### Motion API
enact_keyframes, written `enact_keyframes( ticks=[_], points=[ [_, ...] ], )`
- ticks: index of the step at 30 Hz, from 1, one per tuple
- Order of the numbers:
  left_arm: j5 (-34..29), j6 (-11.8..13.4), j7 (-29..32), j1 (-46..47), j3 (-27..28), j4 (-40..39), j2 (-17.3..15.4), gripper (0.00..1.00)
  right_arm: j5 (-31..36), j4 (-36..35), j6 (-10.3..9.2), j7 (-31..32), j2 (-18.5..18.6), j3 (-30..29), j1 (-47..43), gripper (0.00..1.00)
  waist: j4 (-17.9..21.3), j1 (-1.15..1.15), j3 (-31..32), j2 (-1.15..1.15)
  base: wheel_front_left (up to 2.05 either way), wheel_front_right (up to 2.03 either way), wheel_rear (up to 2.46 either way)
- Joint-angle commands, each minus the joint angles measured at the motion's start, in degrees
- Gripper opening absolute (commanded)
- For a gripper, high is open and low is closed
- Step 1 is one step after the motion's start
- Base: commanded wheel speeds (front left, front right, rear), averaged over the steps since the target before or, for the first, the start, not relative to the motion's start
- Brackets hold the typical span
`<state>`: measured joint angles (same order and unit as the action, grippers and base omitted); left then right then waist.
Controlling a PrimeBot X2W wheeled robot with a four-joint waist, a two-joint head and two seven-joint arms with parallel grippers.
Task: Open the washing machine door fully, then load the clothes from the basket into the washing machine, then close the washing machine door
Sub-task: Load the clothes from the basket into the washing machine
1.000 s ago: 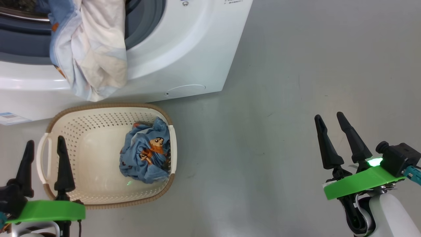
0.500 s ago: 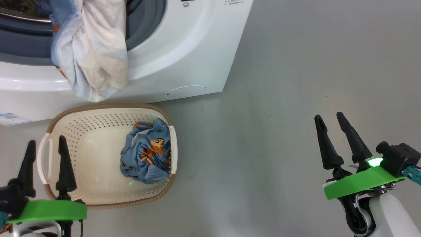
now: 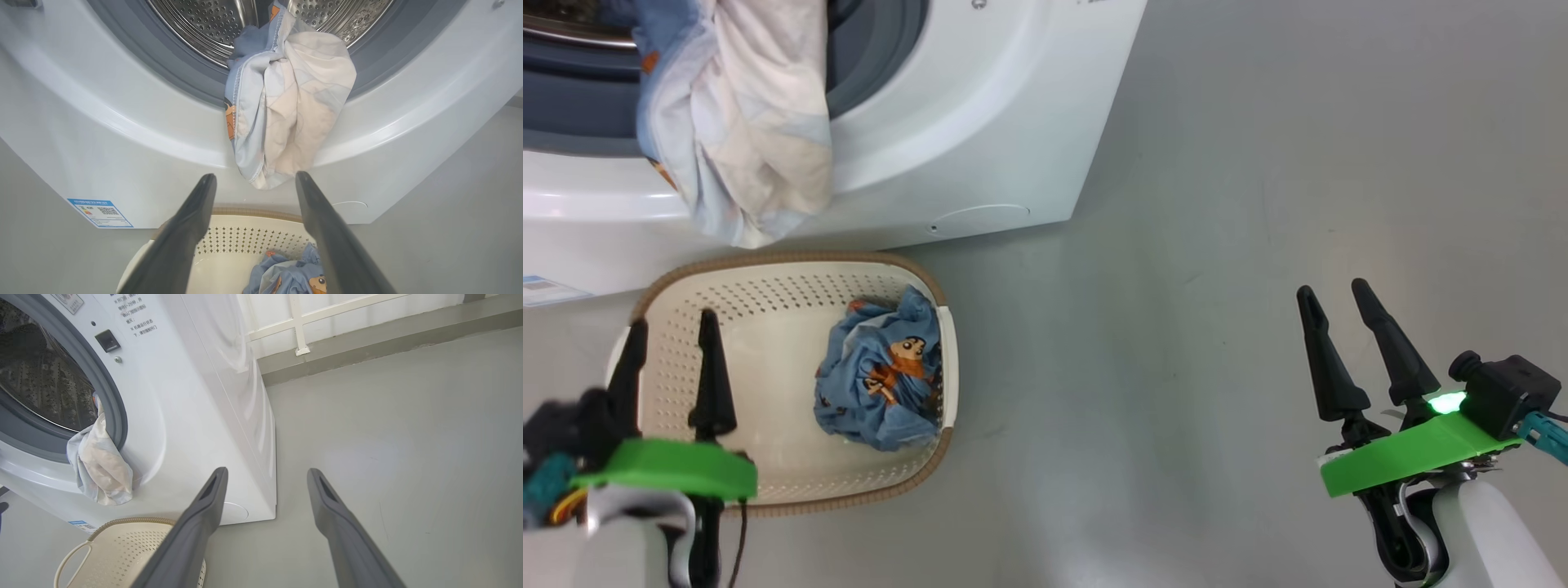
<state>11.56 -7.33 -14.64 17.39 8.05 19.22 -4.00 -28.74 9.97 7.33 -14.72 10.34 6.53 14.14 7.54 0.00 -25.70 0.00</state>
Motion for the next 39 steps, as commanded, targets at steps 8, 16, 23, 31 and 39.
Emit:
enact_keyframes(
  ticks=[8, 16, 23, 31, 39],
  points=[
    [0.7, -0.15, -0.36, 11.19, -1.32, 11.06, -4.83, 1.0, 0.28, -1.26, 0.16, -0.28, -0.6, 2.34, 1.39, 1.0, 1.95, 0.0, -2.65, 0.0, 0.0, 0.0, 0.0],
    [1.06, -0.15, -0.36, 19.54, -1.66, 19.37, -7.66, 1.0, 0.1, -1.4, 0.16, -0.28, -1.45, 3.02, 2.64, 1.0, 3.95, 0.0, -5.09, 0.0, 0.0, 0.0, 0.0],
    [0.77, -0.15, -0.36, 24.83, -1.32, 24.76, -9.71, 1.0, 0.01, -1.58, 0.16, -0.28, -2.08, 3.67, 3.59, 1.0, 5.44, 0.0, -6.73, 0.0, 0.0, 0.0, 0.0],
    [-0.01, -0.15, -0.36, 29.83, -0.61, 30.43, -11.35, 1.0, 0.01, -1.7, 0.16, -0.28, -2.54, 4.18, 4.12, 1.0, 6.63, 0.0, -7.68, 0.0, 0.0, 0.0, 0.0],
    [0.09, -0.15, -0.36, 31.47, -1.9, 31.35, -11.06, 0.0, 0.09, -1.79, 0.16, -0.28, -2.62, 3.89, 4.13, 1.0, 6.67, 0.0, -7.89, 0.0, 0.0, 0.0, 0.0]
  ],
)
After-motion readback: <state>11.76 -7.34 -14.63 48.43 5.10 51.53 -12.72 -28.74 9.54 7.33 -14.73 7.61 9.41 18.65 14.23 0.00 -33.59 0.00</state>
